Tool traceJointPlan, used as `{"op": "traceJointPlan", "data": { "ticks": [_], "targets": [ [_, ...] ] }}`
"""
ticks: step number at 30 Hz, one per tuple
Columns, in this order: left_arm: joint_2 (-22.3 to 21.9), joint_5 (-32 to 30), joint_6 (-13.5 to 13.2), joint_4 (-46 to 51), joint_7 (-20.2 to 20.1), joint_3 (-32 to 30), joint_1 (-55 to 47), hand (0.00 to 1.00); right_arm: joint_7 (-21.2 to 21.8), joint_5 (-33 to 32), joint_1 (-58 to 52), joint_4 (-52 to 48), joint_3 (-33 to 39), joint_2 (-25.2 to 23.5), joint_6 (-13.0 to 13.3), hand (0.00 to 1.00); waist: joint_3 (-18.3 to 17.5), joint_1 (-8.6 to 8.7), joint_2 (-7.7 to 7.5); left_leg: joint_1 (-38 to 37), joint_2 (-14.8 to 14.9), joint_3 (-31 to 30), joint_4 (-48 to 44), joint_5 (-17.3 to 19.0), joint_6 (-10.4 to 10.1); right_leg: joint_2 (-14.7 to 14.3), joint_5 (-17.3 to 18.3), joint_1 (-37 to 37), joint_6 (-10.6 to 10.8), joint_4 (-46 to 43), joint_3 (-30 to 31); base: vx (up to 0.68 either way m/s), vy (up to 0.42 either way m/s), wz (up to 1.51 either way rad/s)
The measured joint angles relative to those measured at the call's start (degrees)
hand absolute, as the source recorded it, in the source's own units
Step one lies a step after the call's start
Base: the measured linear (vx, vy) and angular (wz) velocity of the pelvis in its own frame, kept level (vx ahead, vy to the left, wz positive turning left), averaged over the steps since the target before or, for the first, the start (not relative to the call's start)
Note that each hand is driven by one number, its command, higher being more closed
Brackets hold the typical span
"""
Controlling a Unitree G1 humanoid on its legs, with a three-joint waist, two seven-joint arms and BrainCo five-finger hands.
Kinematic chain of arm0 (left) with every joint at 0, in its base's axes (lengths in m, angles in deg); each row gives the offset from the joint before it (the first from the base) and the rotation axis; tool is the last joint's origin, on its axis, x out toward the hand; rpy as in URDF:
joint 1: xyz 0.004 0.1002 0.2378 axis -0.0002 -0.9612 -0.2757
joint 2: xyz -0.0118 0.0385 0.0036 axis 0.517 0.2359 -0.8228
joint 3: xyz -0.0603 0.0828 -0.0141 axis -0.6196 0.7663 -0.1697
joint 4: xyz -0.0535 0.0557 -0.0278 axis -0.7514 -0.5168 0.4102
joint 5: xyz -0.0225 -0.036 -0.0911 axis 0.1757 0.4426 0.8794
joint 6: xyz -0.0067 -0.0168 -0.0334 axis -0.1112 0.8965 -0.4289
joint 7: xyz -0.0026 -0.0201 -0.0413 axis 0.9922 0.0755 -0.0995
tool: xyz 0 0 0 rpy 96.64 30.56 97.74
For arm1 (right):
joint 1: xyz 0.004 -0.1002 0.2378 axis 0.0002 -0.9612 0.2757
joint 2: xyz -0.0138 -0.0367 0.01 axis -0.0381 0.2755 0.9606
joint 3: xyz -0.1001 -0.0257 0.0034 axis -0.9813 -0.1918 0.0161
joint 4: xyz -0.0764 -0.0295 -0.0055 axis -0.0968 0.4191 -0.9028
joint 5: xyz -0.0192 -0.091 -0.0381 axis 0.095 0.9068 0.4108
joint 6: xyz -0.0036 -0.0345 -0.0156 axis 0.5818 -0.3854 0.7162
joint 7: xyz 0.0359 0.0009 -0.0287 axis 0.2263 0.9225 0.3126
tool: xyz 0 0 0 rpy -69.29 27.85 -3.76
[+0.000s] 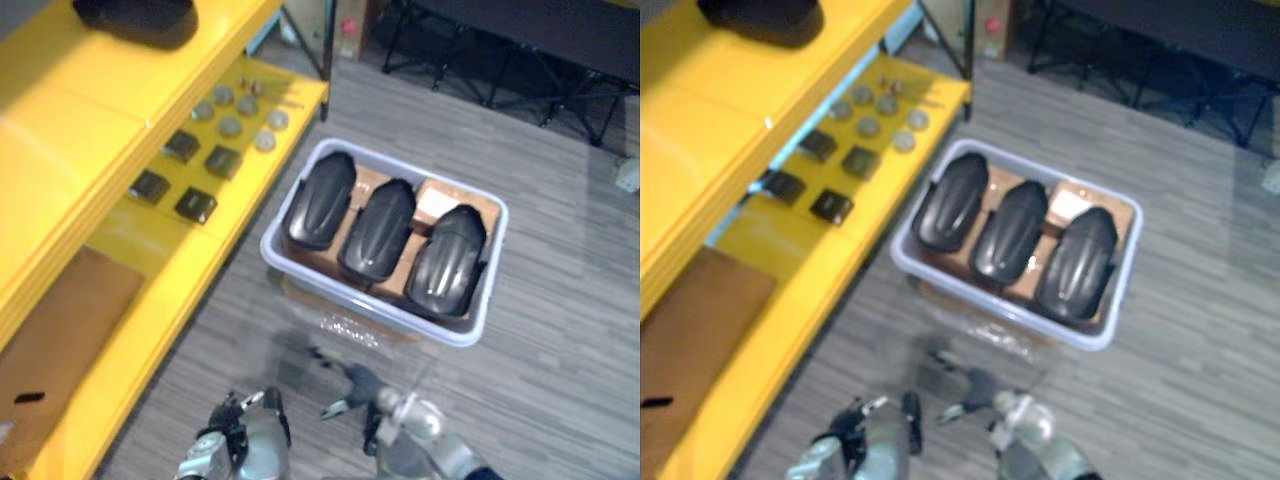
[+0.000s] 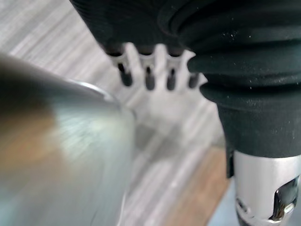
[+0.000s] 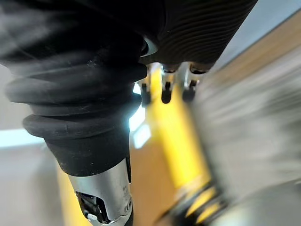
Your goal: Walk over and take plastic housings, then place them on the shelf
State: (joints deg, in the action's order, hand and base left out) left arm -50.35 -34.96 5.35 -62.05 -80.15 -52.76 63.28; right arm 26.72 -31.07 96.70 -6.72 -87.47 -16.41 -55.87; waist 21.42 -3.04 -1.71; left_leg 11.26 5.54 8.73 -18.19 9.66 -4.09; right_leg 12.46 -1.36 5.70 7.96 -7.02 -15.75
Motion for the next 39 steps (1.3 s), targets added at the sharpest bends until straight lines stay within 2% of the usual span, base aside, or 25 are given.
{"op": "traceJointPlan", "data": {
  "ticks": [2, 4, 6, 7, 8, 9, 12, 15, 17, 22, 27, 30, 37, 39],
  "targets": [
    [-0.10, -1.67, -1.39, 0.25, 0.26, 0.61, 0.33, 0.00, -6.78, -1.78, 9.49, -2.19, 3.21, -3.49, -0.98, 0.00, 0.75, -0.08, 1.10, 0.84, -0.66, -0.02, -0.71, 0.04, 0.07, 0.66, -0.12, 0.27, 0.12, 0.05, 0.03, 0.09, 0.084, 0.10],
    [-0.31, -2.05, -1.75, 0.59, 0.30, 0.78, 0.73, 0.00, -13.14, -1.80, 15.56, -2.63, 8.69, -4.02, -2.11, 0.00, 1.83, -0.32, 1.58, 0.84, -0.78, 0.06, -1.28, 0.05, 0.07, 0.81, -0.17, 0.16, 0.17, 0.03, 0.15, 0.03, 0.024, -0.02],
    [-0.22, -2.05, -2.35, 1.36, 0.34, 1.86, 1.32, 0.00, -24.76, -2.31, 22.04, -2.62, 21.45, -3.73, -5.29, 0.00, 3.57, -0.48, 1.93, 0.87, -0.32, 0.55, -2.37, 0.25, -0.14, 0.54, -0.16, 0.47, 0.15, -0.64, 0.59, 0.01, -0.003, -0.14],
    [-0.17, -2.10, -2.59, 1.61, 0.42, 2.13, 1.43, 0.00, -27.99, -2.65, 23.11, -2.53, 24.68, -3.47, -5.97, 0.00, 4.00, -0.50, 1.99, 0.87, -0.22, 0.94, -2.60, 0.45, -0.12, 0.40, -0.13, 0.73, 0.10, -0.94, 0.90, -0.01, 0.007, -0.35],
    [-0.30, -2.26, -3.52, 1.88, 1.00, 2.30, 1.42, 0.00, -35.63, -3.22, 24.36, -2.30, 31.86, -2.13, -7.73, 0.00, 4.37, -0.35, 2.05, 1.29, 0.00, 1.51, -2.85, 0.90, 0.02, 0.18, -0.05, 2.31, -0.02, -1.74, 2.15, -0.01, 0.011, -0.32],
    [-0.69, -2.61, -3.79, 2.10, 1.40, 2.41, 1.42, 0.00, -39.54, -4.18, 24.65, -2.18, 35.67, -0.54, -8.21, 0.00, 4.47, 0.36, 2.18, 2.23, 0.01, 1.52, -3.60, 0.99, 0.13, 0.23, -0.05, 2.90, -0.02, -1.87, 2.36, -0.01, 0.012, -0.28],
    [-1.27, -3.36, -5.44, 2.57, 1.64, 2.89, 1.42, 0.00, -49.27, -4.67, 21.75, 1.49, 45.84, 4.74, -11.08, 0.00, 4.99, 1.48, 2.91, 3.99, 1.25, 1.62, -6.53, 3.67, 0.53, -0.78, -0.09, 4.77, 0.03, -2.55, 3.92, -0.01, 0.026, -0.30],
    [-0.93, -3.66, -6.24, 2.66, 1.93, 2.84, 1.31, 0.00, -54.07, -5.69, 17.83, 1.96, 52.60, 7.45, -12.57, 0.00, 5.20, 2.84, 2.95, 6.17, 2.41, 2.06, -9.33, 5.37, 0.56, -1.71, -0.38, 6.64, 0.19, -2.85, 5.17, -0.02, 0.040, -0.27],
    [-0.86, -3.67, -7.13, 2.81, 1.99, 2.80, 1.21, 0.00, -55.74, -5.88, 16.23, 1.99, 55.94, 9.80, -13.97, 0.00, 5.40, 3.32, 3.08, 7.09, 3.33, 3.04, -11.45, 6.62, 0.87, -2.30, -0.83, 7.69, 0.36, -2.88, 6.56, -0.04, 0.051, -0.38],
    [-0.78, -3.53, -8.43, 3.51, 3.65, 2.22, 1.11, 0.00, -56.40, -9.00, 15.92, 3.44, 60.25, 15.31, -14.51, 0.00, 5.53, 3.93, 3.24, 10.67, 5.26, 4.23, -16.69, 9.32, 1.66, -3.61, -2.24, 10.70, 0.80, -2.95, 8.95, -0.06, 0.053, -0.29],
    [-0.76, 1.14, -8.28, 4.07, 3.88, 1.99, 1.42, 0.00, -55.16, -12.96, 13.43, 8.55, 62.64, 16.62, -14.63, 0.00, 5.57, 3.99, 3.27, 14.58, 5.35, 4.46, -19.28, 10.24, 2.44, -3.42, -3.72, 13.51, 1.27, -2.31, 9.60, -0.07, 0.067, -0.10],
    [-0.82, 1.49, -8.29, 4.22, 3.80, 1.78, 1.80, 0.00, -54.95, -13.17, 13.65, 11.47, 62.82, 17.05, -15.05, 0.00, 5.71, 3.78, 3.54, 15.97, 5.13, 4.41, -19.68, 10.21, 2.58, -3.10, -4.25, 14.70, 1.52, -2.11, 9.63, -0.05, 0.046, 0.01],
    [-3.01, 3.68, -8.31, 3.56, 2.77, 2.02, 3.23, 0.00, -53.59, -15.38, 20.29, 19.42, 62.73, 25.92, -16.60, 0.00, 7.59, 3.68, 7.20, 18.20, 2.27, 3.57, -18.20, 8.29, 3.96, -0.66, -4.61, 16.78, 2.07, -2.77, 8.77, -0.02, 0.024, 0.16],
    [-3.43, 4.23, -8.39, 3.32, 2.14, 2.32, 3.69, 0.00, -53.46, -15.45, 23.47, 22.68, 62.49, 27.29, -18.39, 0.00, 7.86, 3.33, 8.27, 19.09, 1.62, 2.60, -18.07, 7.77, 3.97, -0.29, -4.42, 17.68, 1.88, -3.76, 7.97, -0.03, -0.003, 0.18]
  ]
}}
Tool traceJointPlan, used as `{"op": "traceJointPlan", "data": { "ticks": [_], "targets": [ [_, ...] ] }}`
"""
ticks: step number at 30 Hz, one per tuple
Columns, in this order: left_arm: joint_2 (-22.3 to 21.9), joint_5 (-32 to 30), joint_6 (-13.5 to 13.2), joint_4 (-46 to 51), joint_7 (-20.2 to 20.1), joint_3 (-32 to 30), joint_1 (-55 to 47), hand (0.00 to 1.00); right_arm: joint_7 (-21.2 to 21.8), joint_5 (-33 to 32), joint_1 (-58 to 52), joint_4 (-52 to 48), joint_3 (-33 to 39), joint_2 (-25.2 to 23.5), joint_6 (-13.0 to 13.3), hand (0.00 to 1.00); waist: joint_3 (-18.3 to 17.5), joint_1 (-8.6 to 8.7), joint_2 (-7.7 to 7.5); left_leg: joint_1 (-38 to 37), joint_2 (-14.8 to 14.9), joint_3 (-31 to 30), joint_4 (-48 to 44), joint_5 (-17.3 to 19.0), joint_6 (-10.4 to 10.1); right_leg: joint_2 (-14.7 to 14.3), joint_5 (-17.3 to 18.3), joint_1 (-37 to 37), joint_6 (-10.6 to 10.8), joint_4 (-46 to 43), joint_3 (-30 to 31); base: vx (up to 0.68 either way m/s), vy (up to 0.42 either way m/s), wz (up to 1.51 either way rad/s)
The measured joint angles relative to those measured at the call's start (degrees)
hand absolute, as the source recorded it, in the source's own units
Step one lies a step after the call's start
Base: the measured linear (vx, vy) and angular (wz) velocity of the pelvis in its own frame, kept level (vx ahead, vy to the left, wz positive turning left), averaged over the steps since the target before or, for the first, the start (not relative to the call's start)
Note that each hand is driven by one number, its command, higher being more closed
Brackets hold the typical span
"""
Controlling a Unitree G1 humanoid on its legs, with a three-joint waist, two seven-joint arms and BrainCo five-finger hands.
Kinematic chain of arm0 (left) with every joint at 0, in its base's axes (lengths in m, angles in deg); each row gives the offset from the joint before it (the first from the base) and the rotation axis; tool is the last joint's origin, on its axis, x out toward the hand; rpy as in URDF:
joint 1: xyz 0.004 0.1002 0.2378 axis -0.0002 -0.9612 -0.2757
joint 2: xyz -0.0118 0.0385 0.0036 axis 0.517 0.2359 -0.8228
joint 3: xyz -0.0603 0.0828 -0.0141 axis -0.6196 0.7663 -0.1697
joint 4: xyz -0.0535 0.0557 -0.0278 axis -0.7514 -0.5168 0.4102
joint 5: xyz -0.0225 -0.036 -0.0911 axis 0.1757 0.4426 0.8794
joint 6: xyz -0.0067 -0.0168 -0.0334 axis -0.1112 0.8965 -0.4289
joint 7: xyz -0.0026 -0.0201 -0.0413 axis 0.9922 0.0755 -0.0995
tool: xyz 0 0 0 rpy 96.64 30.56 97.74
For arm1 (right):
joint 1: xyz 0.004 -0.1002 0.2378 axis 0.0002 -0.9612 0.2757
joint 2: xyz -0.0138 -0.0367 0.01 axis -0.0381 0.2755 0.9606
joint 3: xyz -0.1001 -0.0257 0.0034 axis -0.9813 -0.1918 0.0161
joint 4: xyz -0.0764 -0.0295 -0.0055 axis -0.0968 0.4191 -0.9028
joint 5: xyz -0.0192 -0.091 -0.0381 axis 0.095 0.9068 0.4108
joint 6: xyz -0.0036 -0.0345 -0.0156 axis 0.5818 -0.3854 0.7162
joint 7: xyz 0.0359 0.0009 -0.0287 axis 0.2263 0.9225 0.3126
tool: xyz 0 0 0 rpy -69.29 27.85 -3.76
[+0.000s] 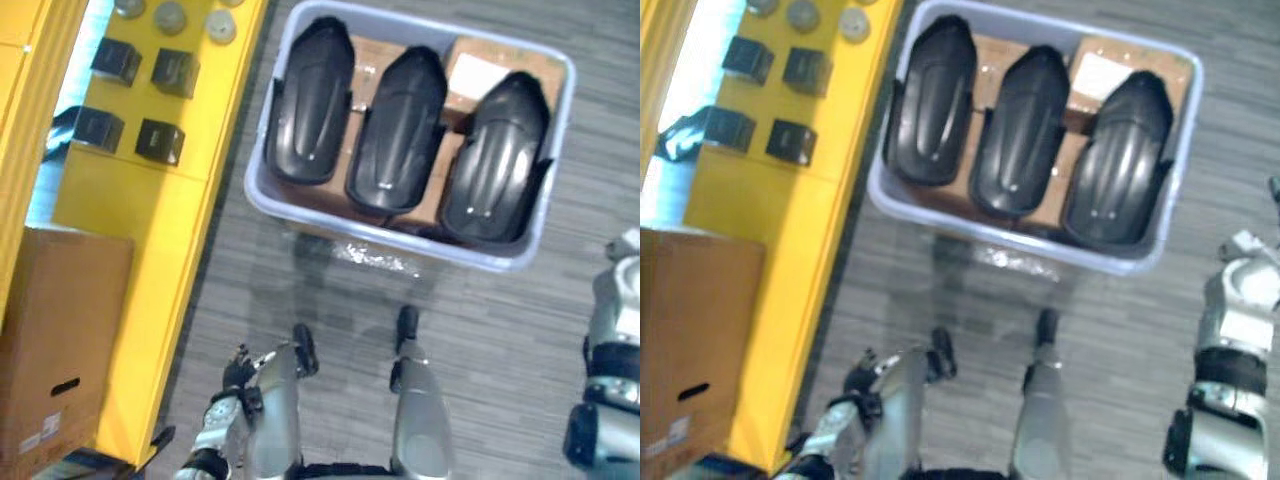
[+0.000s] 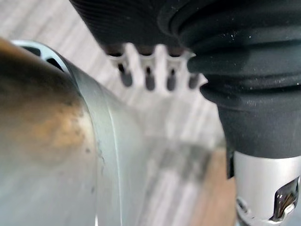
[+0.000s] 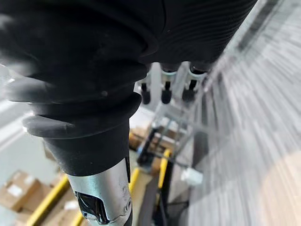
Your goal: Walk over and take plastic housings, then place them on the shelf
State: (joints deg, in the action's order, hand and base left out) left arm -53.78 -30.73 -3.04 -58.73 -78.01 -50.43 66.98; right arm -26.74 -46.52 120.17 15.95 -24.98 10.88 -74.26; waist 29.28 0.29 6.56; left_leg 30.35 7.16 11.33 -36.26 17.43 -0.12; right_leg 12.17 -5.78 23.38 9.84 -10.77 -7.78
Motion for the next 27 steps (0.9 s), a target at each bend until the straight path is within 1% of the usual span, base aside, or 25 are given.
{"op": "traceJointPlan", "data": {
  "ticks": [1, 2, 3, 5, 7, 8, 10, 12, 16, 17, 19, 21, 23, 24, 25, 26, 27],
  "targets": [
    [-0.10, 0.71, 0.02, -0.02, -0.55, 0.11, 0.32, 0.00, -0.04, -0.52, 1.46, 1.85, -0.08, 0.67, -0.36, 0.00, 0.18, -0.77, 0.38, 0.13, -0.23, 0.00, 0.23, -0.30, 0.08, 0.27, 0.24, 0.77, -0.12, -1.10, -0.07, -0.04, -0.019, 0.13],
    [-0.22, 0.83, 0.04, -0.10, -0.75, 0.36, 0.58, 0.00, -0.08, -1.12, 1.79, 2.46, -0.08, 1.47, -0.37, 0.00, 0.41, -0.93, 0.84, 0.15, -0.45, -0.29, 0.24, -0.42, 0.15, 0.50, 0.61, 0.81, -0.24, -1.65, -0.28, -0.06, -0.015, 0.26],
    [-0.84, 0.99, 0.01, -0.11, -1.03, 0.75, 0.73, 0.00, -0.13, -1.43, 2.32, 3.73, -0.10, 3.22, -0.40, 0.00, 0.74, -0.95, 1.96, 0.62, -1.16, -1.33, 0.01, -0.55, 0.28, 1.17, 1.47, 1.09, -0.12, -3.21, -1.13, -0.05, -0.001, 0.37],
    [-1.41, 1.74, -0.06, -0.05, -1.48, 1.15, 0.91, 0.00, -0.25, -1.41, 3.34, 3.94, -0.22, 4.51, -0.54, 0.00, 0.80, -1.25, 2.63, 2.02, -1.94, -2.09, -0.25, -1.05, 0.48, 2.17, 2.62, 3.01, -0.12, -6.04, -1.65, -0.06, 0.009, 0.36],
    [-1.47, 1.77, -0.10, 0.04, -2.05, 1.51, 0.98, 0.00, -0.22, -1.39, 5.32, 5.66, -0.83, 4.94, -0.74, 0.00, 0.77, -1.27, 2.77, 2.67, -2.58, -2.42, -0.35, -1.37, 0.52, 2.92, 3.32, 4.14, 0.06, -7.83, -1.71, -0.06, 0.000, 0.19],
    [-1.48, 2.24, -0.16, 0.09, -2.41, 1.58, 1.00, 0.00, 0.05, -1.37, 6.04, 6.28, -1.98, 5.39, -1.75, 0.00, 0.76, -1.44, 2.82, 2.89, -2.71, -2.49, -0.37, -1.39, 0.52, 3.15, 3.61, 4.56, 0.01, -8.60, -1.70, -0.07, -0.001, 0.08],
    [-1.60, 3.17, -0.09, 0.03, -2.85, 1.84, 1.00, 0.00, 1.31, -1.19, 6.50, 6.53, -2.96, 5.96, -2.74, 0.00, 0.83, -1.57, 3.16, 2.91, -2.88, -2.72, -0.36, -1.61, 0.59, 3.66, 4.12, 4.74, 0.05, -9.66, -1.84, -0.07, -0.014, 0.11],
    [-1.74, 3.39, -0.11, 0.02, -3.16, 2.03, 1.00, 0.00, 2.40, -0.87, 7.00, 7.59, -4.41, 6.92, -2.78, 0.00, 0.72, -2.00, 3.33, 2.97, -3.15, -2.71, -0.32, -1.79, 0.61, 4.06, 4.42, 5.16, 0.19, -10.40, -1.82, -0.04, -0.019, 0.07],
    [-1.87, 3.41, -0.57, 0.05, -3.62, 2.24, 1.00, 0.00, 4.08, -0.72, 9.21, 8.04, -6.67, 8.08, -2.77, 0.00, 0.54, -2.28, 3.60, 3.72, -3.68, -2.84, -0.33, -2.19, 0.75, 4.77, 4.83, 6.39, 0.26, -11.70, -1.83, -0.03, -0.016, 0.06],
    [-1.91, 3.45, -0.83, 0.07, -3.83, 2.24, 1.04, 0.00, 4.81, 0.15, 10.00, 8.11, -6.92, 8.35, -2.79, 0.00, 0.53, -2.53, 3.62, 3.88, -3.78, -2.82, -0.34, -2.28, 0.79, 4.88, 4.83, 6.60, 0.26, -11.77, -1.78, 0.00, 0.000, 0.00],
    [-1.91, 3.59, -1.06, 0.06, -4.07, 2.36, 1.04, 0.00, 5.38, 0.54, 11.16, 8.22, -8.41, 8.47, -3.25, 0.00, 0.53, -2.78, 3.63, 3.85, -3.81, -2.91, -0.41, -2.29, 0.79, 4.90, 4.83, 6.52, 0.26, -11.89, -1.81, 0.00, 0.000, 0.00],
    [-1.94, 3.80, -1.12, 0.06, -4.27, 2.59, 1.04, 0.00, 7.30, 1.47, 12.17, 8.22, -9.83, 8.59, -5.19, 0.00, 0.48, -3.07, 3.70, 3.85, -3.89, -2.93, -0.45, -2.29, 0.80, 4.99, 4.85, 6.53, 0.25, -12.00, -1.82, 0.00, 0.000, 0.00],
    [-1.98, 3.89, -1.17, 0.07, -4.70, 2.62, 1.05, 0.00, 8.44, 1.54, 12.41, 8.34, -11.36, 8.60, -7.33, 0.00, 0.46, -3.38, 3.74, 3.86, -3.97, -3.02, -0.50, -2.30, 0.81, 5.08, 5.02, 6.56, 0.18, -12.29, -1.87, -0.01, -0.015, 0.03],
    [-2.02, 3.88, -1.17, 0.07, -4.74, 2.64, 1.06, 0.00, 8.75, 1.54, 12.41, 8.40, -11.51, 8.59, -7.95, 0.00, 0.42, -3.49, 3.80, 3.86, -4.01, -3.08, -0.53, -2.30, 0.81, 5.13, 5.09, 6.58, 0.14, -12.43, -1.91, -0.01, -0.021, 0.06],
    [-2.17, 3.87, -1.15, -0.01, -4.77, 2.76, 1.05, 0.00, 9.40, 1.58, 12.43, 8.73, -11.50, 8.63, -9.27, 0.00, 0.24, -3.76, 4.06, 3.88, -4.13, -3.23, -0.57, -2.30, 0.81, 5.28, 5.26, 6.58, 0.11, -12.68, -2.09, -0.01, -0.014, 0.05],
    [-2.28, 3.86, -1.13, -0.08, -4.78, 2.79, 1.05, 0.00, 9.65, 1.58, 12.43, 8.88, -11.52, 8.65, -9.88, 0.00, 0.15, -3.88, 4.19, 3.88, -4.18, -3.27, -0.58, -2.30, 0.81, 5.34, 5.33, 6.57, 0.11, -12.77, -2.19, -0.01, -0.018, 0.06],
    [-2.55, 3.86, -1.06, -0.27, -4.78, 2.88, 1.04, 0.00, 10.01, 1.58, 12.62, 9.65, -11.57, 8.68, -11.30, 0.00, -0.12, -4.20, 4.60, 4.04, -4.22, -3.42, -0.63, -2.30, 0.81, 5.36, 5.37, 6.58, 0.11, -12.80, -2.39, -0.01, -0.018, 0.11]
  ]
}}
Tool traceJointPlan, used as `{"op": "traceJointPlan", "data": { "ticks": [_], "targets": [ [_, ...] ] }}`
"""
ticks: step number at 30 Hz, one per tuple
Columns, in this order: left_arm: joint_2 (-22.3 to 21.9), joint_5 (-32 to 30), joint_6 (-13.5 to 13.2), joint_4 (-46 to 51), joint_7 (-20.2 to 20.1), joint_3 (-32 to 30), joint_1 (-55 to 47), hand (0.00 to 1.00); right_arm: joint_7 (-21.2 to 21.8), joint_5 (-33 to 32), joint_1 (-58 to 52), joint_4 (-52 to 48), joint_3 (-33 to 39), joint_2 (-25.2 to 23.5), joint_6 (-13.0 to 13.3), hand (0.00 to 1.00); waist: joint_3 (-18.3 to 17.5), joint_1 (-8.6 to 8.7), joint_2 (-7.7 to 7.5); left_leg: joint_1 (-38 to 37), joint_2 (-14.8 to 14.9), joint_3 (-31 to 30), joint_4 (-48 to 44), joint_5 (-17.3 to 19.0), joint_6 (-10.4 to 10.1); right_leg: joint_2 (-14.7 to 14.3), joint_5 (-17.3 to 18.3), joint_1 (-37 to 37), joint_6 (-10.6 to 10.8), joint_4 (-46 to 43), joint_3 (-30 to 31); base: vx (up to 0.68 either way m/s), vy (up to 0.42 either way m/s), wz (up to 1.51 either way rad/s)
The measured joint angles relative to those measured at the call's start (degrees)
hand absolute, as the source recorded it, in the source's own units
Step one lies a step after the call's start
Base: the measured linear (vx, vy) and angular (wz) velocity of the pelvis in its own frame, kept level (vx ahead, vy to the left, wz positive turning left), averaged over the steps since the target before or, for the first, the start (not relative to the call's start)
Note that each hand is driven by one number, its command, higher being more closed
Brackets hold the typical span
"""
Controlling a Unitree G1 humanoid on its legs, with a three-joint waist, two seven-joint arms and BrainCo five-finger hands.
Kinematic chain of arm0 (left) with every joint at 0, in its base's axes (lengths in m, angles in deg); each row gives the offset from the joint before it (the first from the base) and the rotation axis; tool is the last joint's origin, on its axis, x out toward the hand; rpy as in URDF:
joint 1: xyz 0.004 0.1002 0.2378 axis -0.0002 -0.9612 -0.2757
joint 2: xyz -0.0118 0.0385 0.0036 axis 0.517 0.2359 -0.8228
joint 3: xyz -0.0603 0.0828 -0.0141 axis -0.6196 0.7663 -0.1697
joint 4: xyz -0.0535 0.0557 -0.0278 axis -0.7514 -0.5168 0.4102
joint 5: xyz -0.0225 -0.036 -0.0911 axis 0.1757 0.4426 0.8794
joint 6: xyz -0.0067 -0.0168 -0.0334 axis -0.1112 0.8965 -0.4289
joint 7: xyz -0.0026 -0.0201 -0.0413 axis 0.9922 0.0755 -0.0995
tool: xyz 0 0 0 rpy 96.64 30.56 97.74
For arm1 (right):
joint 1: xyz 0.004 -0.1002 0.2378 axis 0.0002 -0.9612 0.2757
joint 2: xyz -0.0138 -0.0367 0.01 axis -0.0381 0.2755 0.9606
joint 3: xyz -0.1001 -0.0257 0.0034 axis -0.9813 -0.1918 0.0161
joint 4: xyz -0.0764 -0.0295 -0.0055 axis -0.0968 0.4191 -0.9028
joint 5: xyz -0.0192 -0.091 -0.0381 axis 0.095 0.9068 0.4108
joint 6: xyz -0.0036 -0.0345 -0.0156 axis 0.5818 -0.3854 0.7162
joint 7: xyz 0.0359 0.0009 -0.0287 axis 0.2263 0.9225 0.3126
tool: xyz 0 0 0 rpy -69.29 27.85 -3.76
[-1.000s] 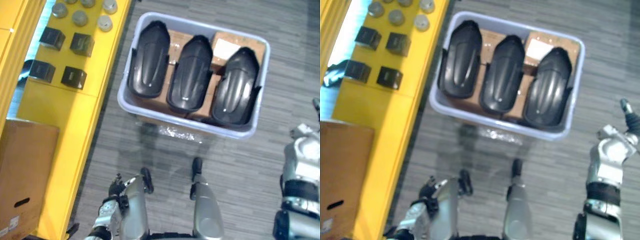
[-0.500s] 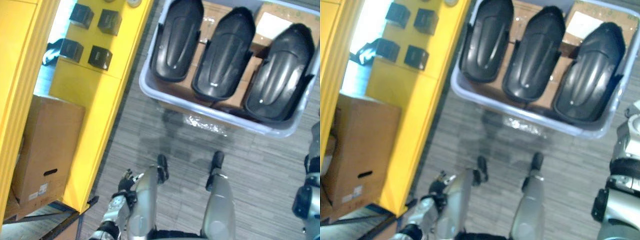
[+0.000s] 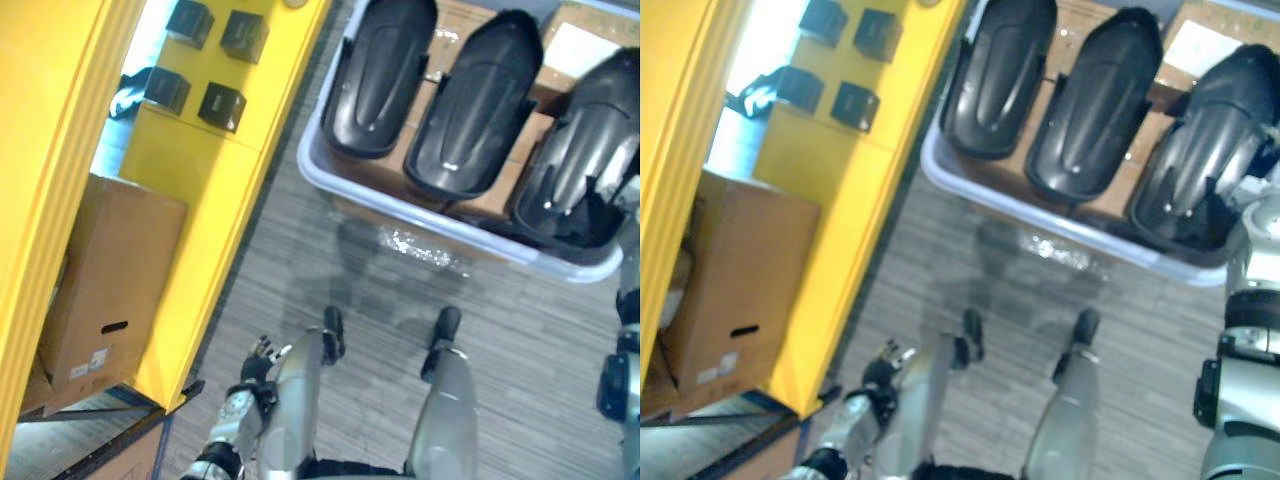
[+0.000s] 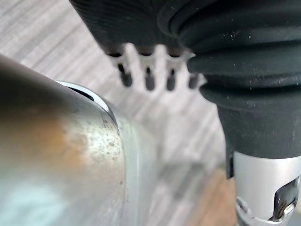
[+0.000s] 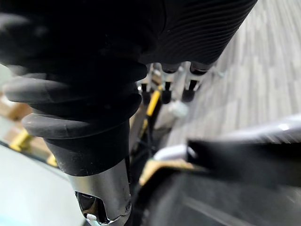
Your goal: Walk over and take plastic housings, then place them on the shelf
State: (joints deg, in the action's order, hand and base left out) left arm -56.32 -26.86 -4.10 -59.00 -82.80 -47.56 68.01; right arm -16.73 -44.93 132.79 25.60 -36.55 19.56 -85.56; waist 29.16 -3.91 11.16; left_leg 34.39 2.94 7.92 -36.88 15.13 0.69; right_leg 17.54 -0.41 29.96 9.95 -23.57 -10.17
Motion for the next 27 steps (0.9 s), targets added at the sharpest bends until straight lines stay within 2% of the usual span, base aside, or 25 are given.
{"op": "traceJointPlan", "data": {
  "ticks": [2, 4, 9, 10, 14, 15, 20, 24, 27],
  "targets": [
    [-0.37, 0.07, -0.01, -0.58, 0.01, 0.89, -0.01, 0.00, 0.86, 0.01, 0.38, 1.74, -0.19, 0.26, -2.84, 0.00, -0.78, -0.06, 1.14, 1.12, -0.04, -0.99, -0.59, 0.00, 0.00, 0.00, 0.07, 0.13, -0.03, -0.02, -0.92, -0.01, -0.016, 0.16],
    [-0.40, 1.10, -0.13, -0.52, -0.06, 1.69, 0.00, 0.00, 1.14, -0.09, 0.76, 4.63, -1.52, 0.26, -5.79, 0.00, -1.06, -0.72, 1.54, 1.65, -0.05, -1.05, -0.75, -0.01, -0.01, 0.09, 0.21, 0.81, -0.11, -0.56, -0.91, 0.00, -0.007, 0.04],
    [-0.44, 1.80, -0.21, -0.57, -0.16, 2.02, 0.00, 0.00, 0.84, 0.63, 1.69, 5.84, -1.82, 0.59, -7.94, 0.00, -1.10, -1.19, 1.61, 1.63, -0.19, -1.01, -0.88, -0.01, -0.01, 0.43, 0.62, 1.10, -0.09, -1.40, -0.90, 0.00, 0.000, 0.00],
    [-0.43, 2.05, -0.22, -0.57, -0.47, 2.09, 0.00, 0.00, 0.80, 1.02, 1.70, 6.13, -1.84, 0.60, -8.15, 1.00, -1.12, -1.41, 1.63, 1.63, -0.25, -1.00, -0.89, -0.01, -0.01, 0.55, 0.75, 1.21, -0.04, -1.66, -0.90, -0.03, -0.035, 0.03],
    [-0.44, 2.23, -0.16, -0.57, -0.51, 2.14, 0.00, 0.00, 1.02, 1.83, 2.79, 7.24, -1.90, 1.29, -9.62, 1.00, -1.12, -1.52, 1.63, 1.64, -0.65, -0.96, -0.63, -0.18, 0.03, 1.09, 0.99, 1.43, 0.13, -2.12, -0.91, -0.01, -0.014, 0.02],
    [-0.44, 2.29, -0.14, -0.57, -0.52, 2.18, 0.00, 0.00, 2.70, 1.64, 3.08, 8.39, -1.94, 1.24, -11.02, 1.00, -1.13, -1.57, 1.65, 1.64, -0.66, -0.94, -0.61, -0.19, 0.03, 1.13, 0.99, 1.43, 0.13, -2.13, -0.92, 0.00, 0.000, 0.00],
    [-0.30, 2.33, -0.04, -0.62, -0.52, 2.67, 0.00, 0.00, 4.84, 2.89, 3.73, 10.39, -1.90, 3.10, -13.03, 1.00, -1.28, -1.63, 1.86, 1.64, -0.65, -0.94, -0.51, -0.25, -0.05, 1.15, 1.06, 1.45, 0.11, -2.16, -0.98, 0.00, 0.000, 0.00],
    [-0.30, 2.34, -0.01, -0.80, -0.62, 4.39, -0.01, 0.00, 4.64, 5.32, 4.50, 12.28, -2.48, 3.66, -14.11, 1.00, -1.88, -1.70, 2.70, 1.52, -0.60, -1.10, -0.47, -0.34, -0.18, 1.17, 1.31, 1.41, -0.07, -2.54, -1.15, 0.00, -0.009, 0.00],
    [-0.33, 3.51, 0.01, -0.78, -1.00, 4.45, -0.01, 0.00, 4.23, 6.23, 4.77, 12.75, -3.60, 3.66, -15.32, 1.00, -1.90, -1.68, 2.73, 0.74, -0.61, -1.13, 0.46, -0.98, -0.39, 1.21, 1.46, 1.00, -0.28, -2.69, -1.32, -0.03, -0.050, 0.03]
  ]
}}
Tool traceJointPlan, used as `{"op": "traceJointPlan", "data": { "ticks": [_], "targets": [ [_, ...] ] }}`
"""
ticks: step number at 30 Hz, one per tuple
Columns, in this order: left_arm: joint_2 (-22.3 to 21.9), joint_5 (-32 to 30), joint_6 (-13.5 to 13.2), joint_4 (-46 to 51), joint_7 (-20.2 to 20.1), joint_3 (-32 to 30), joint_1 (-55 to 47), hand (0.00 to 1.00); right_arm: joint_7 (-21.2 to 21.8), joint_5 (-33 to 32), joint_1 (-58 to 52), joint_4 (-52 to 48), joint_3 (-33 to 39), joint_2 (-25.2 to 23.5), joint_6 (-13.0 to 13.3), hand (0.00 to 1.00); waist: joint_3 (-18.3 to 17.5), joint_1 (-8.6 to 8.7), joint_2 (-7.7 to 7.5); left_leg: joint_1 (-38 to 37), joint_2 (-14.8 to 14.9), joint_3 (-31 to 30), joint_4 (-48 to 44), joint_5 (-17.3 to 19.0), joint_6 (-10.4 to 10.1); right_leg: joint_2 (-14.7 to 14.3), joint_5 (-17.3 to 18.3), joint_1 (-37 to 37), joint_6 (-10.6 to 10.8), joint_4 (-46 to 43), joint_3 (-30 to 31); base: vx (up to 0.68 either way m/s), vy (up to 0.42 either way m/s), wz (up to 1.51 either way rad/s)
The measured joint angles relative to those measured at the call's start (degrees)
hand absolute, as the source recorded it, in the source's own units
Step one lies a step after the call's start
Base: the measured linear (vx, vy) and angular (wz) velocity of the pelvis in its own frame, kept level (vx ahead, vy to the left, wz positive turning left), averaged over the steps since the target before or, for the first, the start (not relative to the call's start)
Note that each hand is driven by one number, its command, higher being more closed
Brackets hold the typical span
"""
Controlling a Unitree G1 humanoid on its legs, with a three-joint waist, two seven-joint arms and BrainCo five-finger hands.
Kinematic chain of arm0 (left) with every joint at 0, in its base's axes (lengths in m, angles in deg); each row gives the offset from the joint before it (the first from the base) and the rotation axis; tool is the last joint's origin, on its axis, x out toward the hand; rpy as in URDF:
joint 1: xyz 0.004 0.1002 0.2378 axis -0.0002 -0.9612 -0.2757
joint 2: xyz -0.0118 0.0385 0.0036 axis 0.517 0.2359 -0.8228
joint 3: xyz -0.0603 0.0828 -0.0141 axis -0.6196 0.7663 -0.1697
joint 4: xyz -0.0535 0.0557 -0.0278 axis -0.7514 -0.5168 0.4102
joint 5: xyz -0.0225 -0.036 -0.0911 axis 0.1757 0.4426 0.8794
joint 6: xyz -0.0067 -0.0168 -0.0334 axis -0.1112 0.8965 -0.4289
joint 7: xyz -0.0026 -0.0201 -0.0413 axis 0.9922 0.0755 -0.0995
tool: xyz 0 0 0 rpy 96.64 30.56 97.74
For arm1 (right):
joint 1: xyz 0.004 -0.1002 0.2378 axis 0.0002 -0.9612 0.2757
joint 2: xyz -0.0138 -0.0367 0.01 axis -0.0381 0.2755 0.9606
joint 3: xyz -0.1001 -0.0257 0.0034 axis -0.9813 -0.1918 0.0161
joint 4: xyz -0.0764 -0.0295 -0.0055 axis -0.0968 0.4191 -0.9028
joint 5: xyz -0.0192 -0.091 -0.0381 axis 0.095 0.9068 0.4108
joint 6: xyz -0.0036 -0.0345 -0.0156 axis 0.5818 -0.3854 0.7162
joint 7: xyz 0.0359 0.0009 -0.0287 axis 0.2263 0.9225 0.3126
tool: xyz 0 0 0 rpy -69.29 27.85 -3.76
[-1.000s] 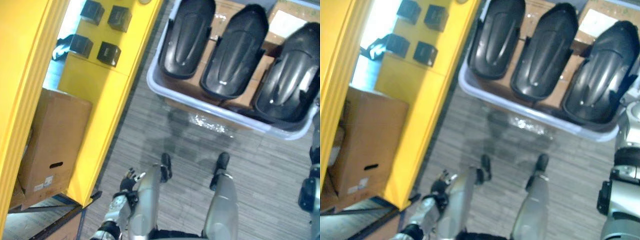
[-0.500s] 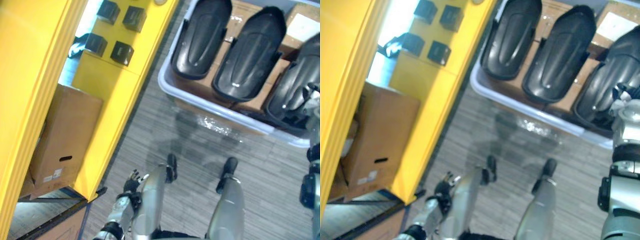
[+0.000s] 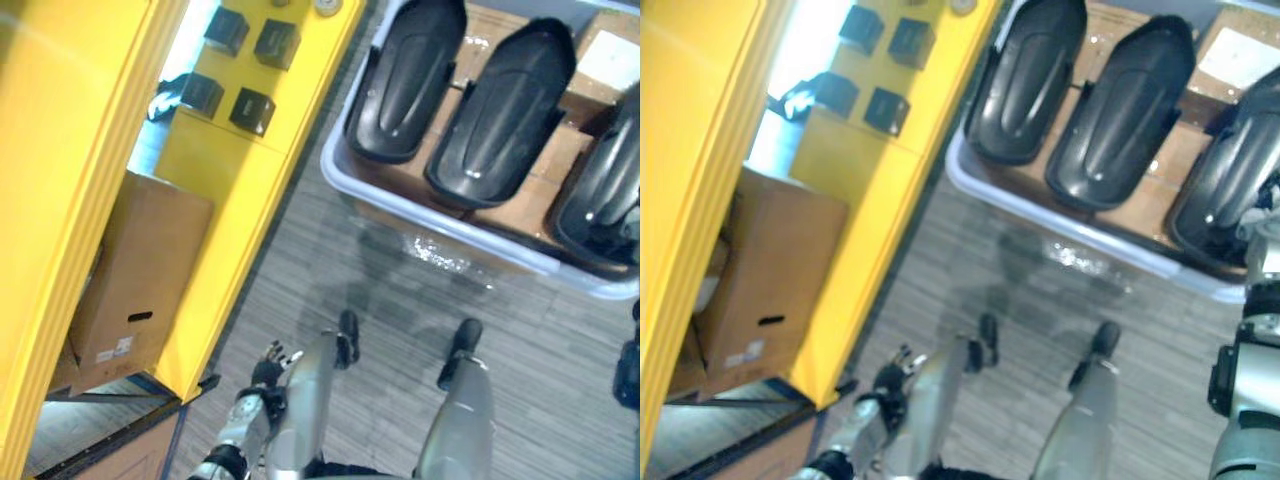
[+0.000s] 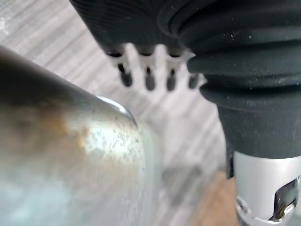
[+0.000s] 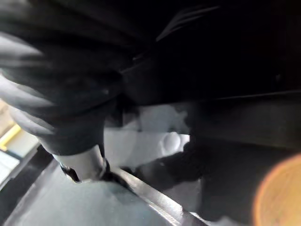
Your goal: Walk over and take plastic housings, then place them on the shelf
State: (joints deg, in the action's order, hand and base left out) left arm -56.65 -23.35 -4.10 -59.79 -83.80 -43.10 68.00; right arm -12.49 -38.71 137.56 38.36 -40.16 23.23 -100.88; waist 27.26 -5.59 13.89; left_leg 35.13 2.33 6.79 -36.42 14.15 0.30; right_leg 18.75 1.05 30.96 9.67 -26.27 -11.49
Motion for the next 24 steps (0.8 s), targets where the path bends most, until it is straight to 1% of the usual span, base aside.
{"op": "traceJointPlan", "data": {
  "ticks": [6, 8, 10, 11, 13, 14, 15, 16, 17, 18, 19, 20, 21, 22, 23, 24],
  "targets": [
    [-0.12, 1.03, 0.21, 1.80, -0.09, 0.02, -0.27, 0.00, -1.74, 0.37, -2.08, 0.01, -0.01, -1.44, -0.05, 1.00, -0.01, 0.03, 0.00, -1.49, 0.59, -0.86, 0.40, -0.39, -0.57, -0.53, 0.44, -1.79, -0.49, -0.32, -1.22, -0.03, -0.054, 0.04],
    [-0.59, 1.16, 0.12, 2.39, -0.08, 0.04, -0.27, 0.00, -3.25, 0.96, -2.80, -0.04, 0.02, -2.53, 0.98, 1.00, 0.01, 0.06, -0.04, -2.23, 0.78, -1.18, 0.41, -0.41, -0.60, -0.74, 0.58, -2.85, -0.61, -0.30, -1.53, -0.02, -0.030, 0.05],
    [-1.15, 3.25, -0.35, 3.79, 0.03, 0.10, -0.42, 0.00, -5.83, 2.17, -4.69, -0.20, 0.15, -4.03, 2.76, 1.00, 0.04, 0.23, -0.22, -3.34, 0.96, -1.62, 0.47, -0.41, -0.62, -0.89, 0.88, -4.30, -0.87, -0.30, -2.17, -0.02, -0.040, 0.06],
    [-1.14, 3.29, -0.96, 4.86, 0.43, 0.06, -0.84, 0.00, -7.28, 2.61, -5.56, -0.68, 0.26, -5.07, 3.79, 1.00, 0.03, 0.38, -0.72, -3.61, 1.12, -1.68, 0.57, -0.47, -0.72, -1.02, 0.95, -4.56, -0.97, -0.29, -2.27, -0.01, -0.038, 0.03],
    [-1.12, 3.25, -1.49, 6.14, 1.17, -0.01, -1.38, 0.00, -8.66, 2.62, -6.90, -1.48, 0.72, -6.36, 4.45, 1.00, 0.15, 0.67, -1.27, -4.23, 1.24, -1.85, 0.83, -0.55, -0.87, -1.25, 0.98, -5.26, -1.03, -0.04, -2.43, -0.01, -0.031, 0.00],
    [-0.94, 3.30, -2.19, 8.16, 2.58, -0.46, -2.36, 0.00, -9.68, 2.63, -8.09, -2.69, 1.83, -8.43, 4.77, 1.00, 0.19, 1.10, -2.14, -4.92, 1.49, -1.87, 1.00, -0.56, -0.93, -1.53, 1.01, -6.08, -1.08, 0.22, -2.51, 0.00, -0.038, -0.01],
    [-0.91, 3.48, -2.63, 9.44, 3.45, -1.03, -2.82, 0.00, -10.21, 2.69, -9.87, -4.31, 2.63, -10.15, 4.92, 1.00, 0.49, 1.48, -2.70, -5.83, 1.77, -2.00, 1.09, -0.45, -1.10, -1.89, 1.02, -7.28, -1.10, 0.69, -2.74, 0.01, -0.037, -0.03],
    [-0.58, 4.44, -2.74, 11.71, 5.00, -1.78, -3.38, 0.00, -11.50, 2.97, -12.80, -6.75, 3.30, -12.46, 4.96, 1.00, 0.54, 1.69, -3.92, -7.35, 1.86, -2.00, 1.81, -0.42, -1.21, -2.04, 1.10, -8.64, -1.22, 1.17, -2.85, 0.02, -0.034, -0.03],
    [-0.30, 4.42, -2.80, 15.16, 6.64, -3.83, -4.49, 0.00, -13.12, 4.05, -15.71, -9.29, 4.59, -15.15, 5.19, 1.00, 0.51, 2.01, -5.35, -8.92, 1.94, -1.91, 2.54, -0.43, -1.29, -2.22, 1.18, -10.12, -1.28, 1.81, -2.94, 0.03, -0.024, -0.04],
    [0.02, 4.35, -2.79, 17.11, 7.50, -4.87, -5.12, 0.00, -13.92, 4.67, -17.24, -10.95, 5.27, -16.42, 5.34, 1.00, 0.58, 2.22, -6.00, -9.83, 1.98, -1.91, 2.92, -0.44, -1.40, -2.33, 1.19, -11.07, -1.27, 2.19, -3.07, 0.04, -0.020, -0.01],
    [0.91, 4.26, -2.77, 21.20, 9.05, -6.97, -6.35, 0.00, -15.45, 5.06, -20.26, -15.19, 6.66, -18.39, 5.52, 1.00, 0.65, 2.91, -7.26, -11.64, 1.96, -1.97, 3.94, -0.51, -1.58, -2.45, 1.20, -13.03, -1.28, 3.33, -3.57, 0.04, -0.008, 0.03],
    [1.74, 3.43, -2.69, 24.18, 10.66, -8.67, -7.25, 0.00, -16.67, 5.49, -22.31, -18.44, 7.42, -19.51, 5.56, 1.00, 0.79, 3.44, -8.14, -13.15, 1.94, -2.04, 4.77, -0.56, -1.67, -2.61, 1.21, -14.83, -1.29, 4.46, -3.98, 0.06, -0.004, 0.03],
    [2.65, 0.88, -2.54, 28.03, 13.64, -10.82, -8.10, 0.00, -18.80, 6.97, -25.59, -23.40, 9.07, -20.92, 5.58, 1.00, 0.85, 3.50, -9.30, -15.45, 1.91, -1.87, 6.43, -0.74, -1.94, -2.87, 1.04, -17.10, -1.19, 6.25, -4.18, 0.07, -0.001, 0.00],
    [3.07, -0.14, -2.49, 30.01, 14.64, -11.96, -8.69, 0.00, -19.86, 7.36, -27.34, -26.09, 9.95, -21.77, 5.67, 1.00, 0.69, 3.52, -9.91, -16.68, 1.88, -1.73, 7.31, -0.85, -2.06, -3.02, 0.76, -18.34, -0.92, 7.19, -4.27, 0.13, -0.008, -0.05],
    [3.90, -1.68, -2.27, 33.43, 15.89, -13.93, -9.86, 0.00, -21.63, 8.09, -30.24, -30.80, 11.51, -23.66, 5.89, 1.00, 0.14, 3.66, -11.08, -19.45, 1.87, -1.49, 9.09, -1.01, -2.27, -3.36, 0.51, -21.07, -0.76, 9.02, -4.31, 0.13, -0.011, -0.04],
    [4.26, -2.67, -2.17, 35.49, 16.38, -14.96, -10.56, 0.00, -22.94, 9.31, -31.97, -33.26, 11.83, -24.79, 6.06, 1.00, -1.09, 3.91, -11.94, -21.07, 1.79, -1.38, 10.45, -1.07, -2.39, -3.57, 0.40, -22.68, -0.60, 10.39, -4.41, 0.17, -0.011, -0.03]
  ]
}}
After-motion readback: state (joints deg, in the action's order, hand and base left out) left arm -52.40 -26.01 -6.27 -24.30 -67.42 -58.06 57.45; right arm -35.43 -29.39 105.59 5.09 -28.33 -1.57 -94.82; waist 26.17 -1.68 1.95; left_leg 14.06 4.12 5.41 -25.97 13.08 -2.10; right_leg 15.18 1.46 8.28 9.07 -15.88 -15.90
